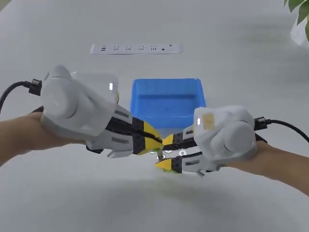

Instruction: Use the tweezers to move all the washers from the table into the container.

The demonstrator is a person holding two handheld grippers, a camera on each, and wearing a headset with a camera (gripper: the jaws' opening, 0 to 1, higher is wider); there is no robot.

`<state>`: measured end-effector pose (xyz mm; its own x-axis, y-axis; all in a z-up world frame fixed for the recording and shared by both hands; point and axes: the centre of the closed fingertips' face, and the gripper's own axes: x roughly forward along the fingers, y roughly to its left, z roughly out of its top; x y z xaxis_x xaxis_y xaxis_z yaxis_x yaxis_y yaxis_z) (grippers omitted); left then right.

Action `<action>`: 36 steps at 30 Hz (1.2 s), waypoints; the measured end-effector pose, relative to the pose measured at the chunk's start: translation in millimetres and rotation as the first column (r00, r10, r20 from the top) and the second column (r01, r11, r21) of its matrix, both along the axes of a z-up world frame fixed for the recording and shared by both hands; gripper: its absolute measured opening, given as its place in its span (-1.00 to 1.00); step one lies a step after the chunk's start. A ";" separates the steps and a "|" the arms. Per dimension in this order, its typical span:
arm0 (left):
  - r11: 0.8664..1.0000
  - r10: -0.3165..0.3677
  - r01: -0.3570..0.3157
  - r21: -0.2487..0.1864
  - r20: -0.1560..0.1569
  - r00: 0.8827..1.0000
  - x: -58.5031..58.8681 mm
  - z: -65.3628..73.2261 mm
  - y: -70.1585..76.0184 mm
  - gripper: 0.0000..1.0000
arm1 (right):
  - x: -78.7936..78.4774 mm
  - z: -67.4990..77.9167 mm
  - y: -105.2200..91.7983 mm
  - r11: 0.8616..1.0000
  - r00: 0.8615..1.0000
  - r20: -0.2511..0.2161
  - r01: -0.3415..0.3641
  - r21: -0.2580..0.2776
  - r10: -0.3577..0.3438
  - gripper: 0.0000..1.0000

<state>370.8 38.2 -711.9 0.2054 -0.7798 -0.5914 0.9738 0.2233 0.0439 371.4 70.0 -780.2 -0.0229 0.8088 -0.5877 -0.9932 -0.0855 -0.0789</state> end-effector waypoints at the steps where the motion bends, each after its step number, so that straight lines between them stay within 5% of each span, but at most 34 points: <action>1: 1.000 -0.003 0.003 0.003 0.000 1.000 -0.3 -0.4 0.1 -0.88 | -0.8 -0.4 0.5 1.000 1.000 -0.004 -0.007 -0.004 0.007 -0.70; 14: 0.999 -0.015 0.015 0.049 0.010 1.000 -5.2 -4.8 1.7 -0.87 | -3.5 -1.8 0.9 0.999 0.999 0.034 -0.031 -0.018 0.031 -0.80; 23: 0.999 0.011 -0.011 0.030 -0.013 1.000 -6.7 -3.5 -2.4 -0.86 | -4.5 -0.6 0.2 1.000 0.999 0.033 -0.011 0.013 0.011 -0.82; 27: 0.998 0.050 -0.052 -0.030 -0.065 0.997 -6.2 2.7 -4.5 -0.81 | -5.2 1.1 1.3 1.000 1.000 0.028 -0.004 0.027 0.003 -0.82; 36: 0.999 0.044 -0.045 -0.014 -0.045 0.998 -6.4 2.3 -0.4 -0.61 | -4.2 7.8 3.9 0.999 0.999 0.029 0.012 0.051 -0.013 -0.82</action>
